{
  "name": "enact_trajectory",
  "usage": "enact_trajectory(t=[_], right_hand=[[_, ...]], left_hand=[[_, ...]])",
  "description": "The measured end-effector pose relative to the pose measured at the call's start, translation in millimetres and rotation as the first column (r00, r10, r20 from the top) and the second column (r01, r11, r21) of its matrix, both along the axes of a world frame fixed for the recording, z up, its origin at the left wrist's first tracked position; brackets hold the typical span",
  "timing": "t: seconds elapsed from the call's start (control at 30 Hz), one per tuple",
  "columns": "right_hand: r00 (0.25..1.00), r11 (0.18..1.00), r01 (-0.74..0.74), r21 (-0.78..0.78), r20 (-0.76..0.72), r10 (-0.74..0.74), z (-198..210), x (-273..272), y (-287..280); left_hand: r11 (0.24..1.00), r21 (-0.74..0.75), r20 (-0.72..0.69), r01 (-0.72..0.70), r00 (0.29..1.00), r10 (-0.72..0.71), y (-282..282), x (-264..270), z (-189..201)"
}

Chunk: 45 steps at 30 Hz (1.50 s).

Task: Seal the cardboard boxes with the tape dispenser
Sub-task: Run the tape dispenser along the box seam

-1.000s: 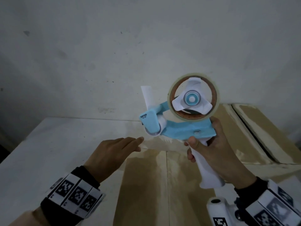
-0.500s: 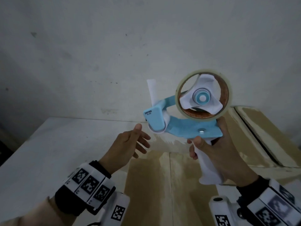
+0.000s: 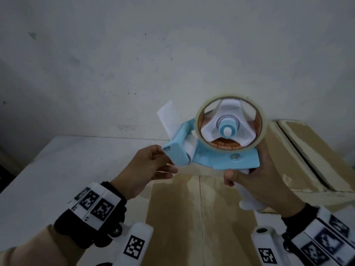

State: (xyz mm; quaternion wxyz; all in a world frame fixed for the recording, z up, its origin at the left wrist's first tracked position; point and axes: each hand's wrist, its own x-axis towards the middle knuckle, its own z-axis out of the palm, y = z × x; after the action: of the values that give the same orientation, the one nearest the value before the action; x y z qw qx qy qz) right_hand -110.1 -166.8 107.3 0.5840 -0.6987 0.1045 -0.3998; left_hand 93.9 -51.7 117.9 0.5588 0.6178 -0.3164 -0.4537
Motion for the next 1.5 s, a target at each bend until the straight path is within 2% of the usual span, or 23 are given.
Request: enact_trajectory(t=[0.1,0.2,0.3,0.47,0.57,0.63,0.77,1.03,1.17,1.27,1.37,1.5], right_hand=[[0.998,0.998,-0.025,-0.064,-0.059,0.021,2,-1,2],[0.994,0.994,-0.067,-0.085,-0.096,0.059,7,-2,0],[0.990,0.987,-0.084,-0.135,-0.127,0.066,11,-1,-2],[0.987,0.976,-0.068,-0.205,-0.157,0.036,16,0,-9],[0.988,0.970,-0.073,-0.234,-0.150,0.039,19,1,-7],[0.988,0.969,-0.081,-0.232,-0.146,0.047,22,3,-5],[0.989,0.968,-0.056,-0.243,-0.148,0.020,25,9,-11],[0.968,0.931,-0.041,-0.363,-0.244,-0.053,22,22,-23],[0.967,0.943,-0.060,-0.328,-0.253,-0.026,12,19,-33],[0.967,0.956,-0.045,-0.289,-0.252,-0.030,8,5,-42],[0.959,0.955,-0.031,-0.294,-0.280,-0.055,5,-2,-50],[0.932,0.947,-0.035,-0.318,-0.353,-0.084,5,6,-59]], left_hand=[[0.997,0.063,0.001,0.054,0.999,-0.054,0,7,1],[0.985,0.116,0.070,0.127,0.988,-0.136,1,8,3],[0.983,0.108,0.108,0.151,0.981,-0.162,1,5,7],[0.989,0.063,-0.070,0.133,0.989,-0.129,0,6,12],[0.997,0.009,-0.118,0.080,0.990,-0.078,-2,8,13],[0.998,-0.003,-0.099,0.066,0.993,-0.066,-4,8,14],[0.997,0.061,-0.019,0.055,0.998,-0.054,-10,15,13],[0.994,0.094,0.091,-0.048,0.995,0.039,-21,32,0],[0.983,0.139,0.144,-0.116,0.985,0.096,-23,42,-13],[0.966,0.163,0.153,-0.201,0.972,0.176,-14,62,-25],[0.973,0.175,0.124,-0.152,0.984,0.131,-11,69,-33],[0.975,0.159,0.117,-0.155,0.984,0.137,-21,73,-35]])
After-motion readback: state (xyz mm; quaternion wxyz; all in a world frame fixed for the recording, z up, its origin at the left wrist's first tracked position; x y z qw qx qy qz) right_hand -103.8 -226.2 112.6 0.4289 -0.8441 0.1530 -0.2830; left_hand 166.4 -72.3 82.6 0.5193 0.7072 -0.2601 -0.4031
